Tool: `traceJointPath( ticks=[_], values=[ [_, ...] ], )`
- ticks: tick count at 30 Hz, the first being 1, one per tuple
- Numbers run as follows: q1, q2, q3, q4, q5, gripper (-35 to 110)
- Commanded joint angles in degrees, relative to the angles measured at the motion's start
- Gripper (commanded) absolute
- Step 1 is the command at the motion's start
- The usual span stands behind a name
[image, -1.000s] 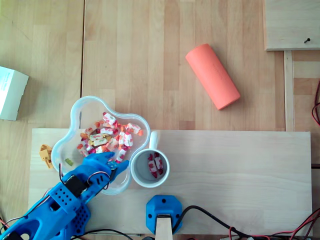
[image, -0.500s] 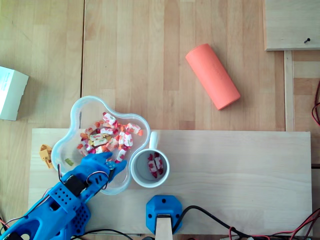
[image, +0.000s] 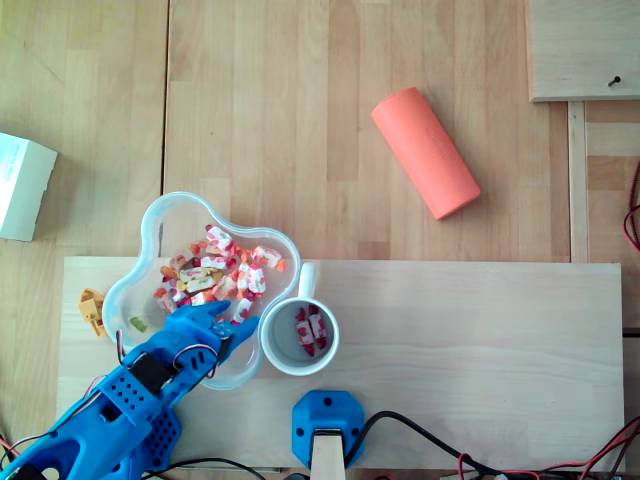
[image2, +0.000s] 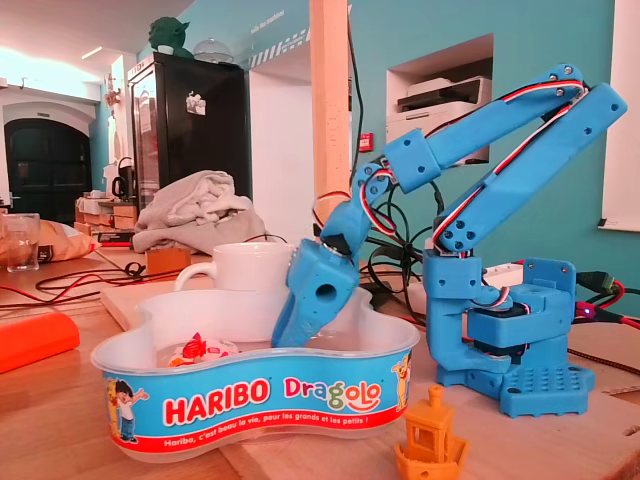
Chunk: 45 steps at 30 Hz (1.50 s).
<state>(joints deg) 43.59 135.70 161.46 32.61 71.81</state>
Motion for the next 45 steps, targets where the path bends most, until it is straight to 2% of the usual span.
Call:
traceJointPath(
  ticks=[1,15,26,36,45],
  values=[
    [0.8,1.0,-0.4,-0.4,0.4,21],
    [0.9,0.9,-0.3,-0.4,0.5,-3],
    [0.9,1.8,-1.8,-0.4,0.4,-2],
    [-0.1,1.8,-10.4,0.3,0.4,-2],
    [-0.1,1.8,-22.9,13.4,0.4,-2]
  ],
)
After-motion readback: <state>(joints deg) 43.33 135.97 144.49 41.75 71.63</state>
